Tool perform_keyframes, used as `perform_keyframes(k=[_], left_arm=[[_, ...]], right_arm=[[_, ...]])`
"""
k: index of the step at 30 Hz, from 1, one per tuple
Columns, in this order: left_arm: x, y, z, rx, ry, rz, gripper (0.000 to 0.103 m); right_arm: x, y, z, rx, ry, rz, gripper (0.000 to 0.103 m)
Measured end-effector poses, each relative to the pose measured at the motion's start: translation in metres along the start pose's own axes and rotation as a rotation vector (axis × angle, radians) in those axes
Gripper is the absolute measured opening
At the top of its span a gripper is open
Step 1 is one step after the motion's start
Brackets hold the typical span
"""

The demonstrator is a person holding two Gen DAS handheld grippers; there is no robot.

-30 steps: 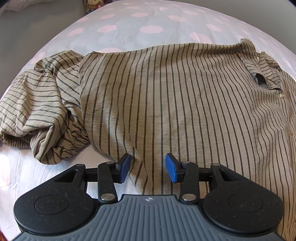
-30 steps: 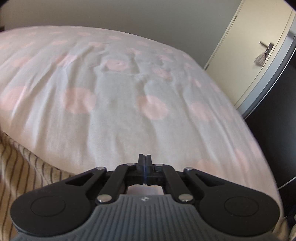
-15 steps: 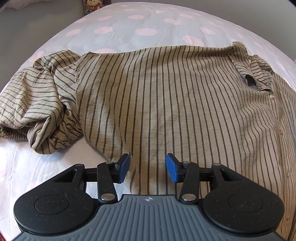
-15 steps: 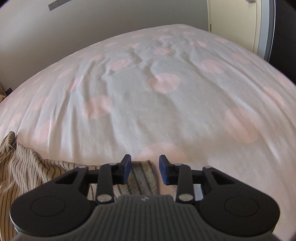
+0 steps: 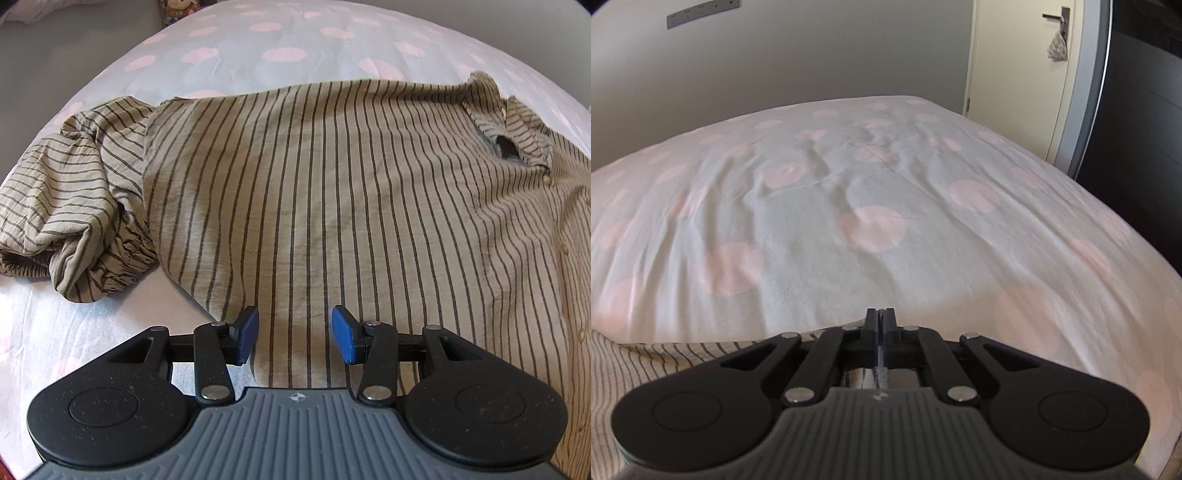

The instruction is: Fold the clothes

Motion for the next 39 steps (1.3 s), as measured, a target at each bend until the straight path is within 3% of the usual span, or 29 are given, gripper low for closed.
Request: perform_keyframes(k=[7, 11, 14, 19, 22, 33, 39], left_arm=[[-0.002, -0.006, 0.006, 0.012, -0.008, 0.004, 0.042], [0.013, -0.012, 0.008, 0.021, -0.025, -0.01, 0.042], [0.027, -0.02, 0.013, 0.039, -0.042, -0.015, 0.044], [0.056, -0.042, 0.02, 0.064, -0.089, 0.017, 0.045], [0.076, -0.062, 0.02, 0.064, -0.118, 0.028, 0.046], [0.128, -0.149, 0.017, 0.148, -0.229, 0.108, 0.048], [0.131, -0.196, 0.025, 0.344, -0.306, 0.163, 0.052]], right_arm=[[-0.018, -0.012, 0.011, 0.067, 0.011, 0.067, 0.008], [-0.002, -0.008, 0.005, 0.05, 0.002, 0.057, 0.021], [0.023, -0.01, 0.003, 0.027, 0.015, 0.057, 0.02], [0.082, -0.03, 0.013, 0.033, 0.124, 0.094, 0.021], [0.123, -0.049, 0.017, 0.037, 0.203, 0.123, 0.028], [0.271, -0.145, 0.016, 0.069, 0.44, 0.253, 0.035], [0.344, -0.188, 0.009, 0.068, 0.53, 0.253, 0.044]])
Point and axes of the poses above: each gripper's, at about its wrist camera, not at the fingertips, and x roughly against the way its jaws point, z to its left, y to its top, the point moved 2 cm from there along -x, roughly the way its jaws point, and after that the axes turned 6 degrees about -z, right-handed, at the moved point
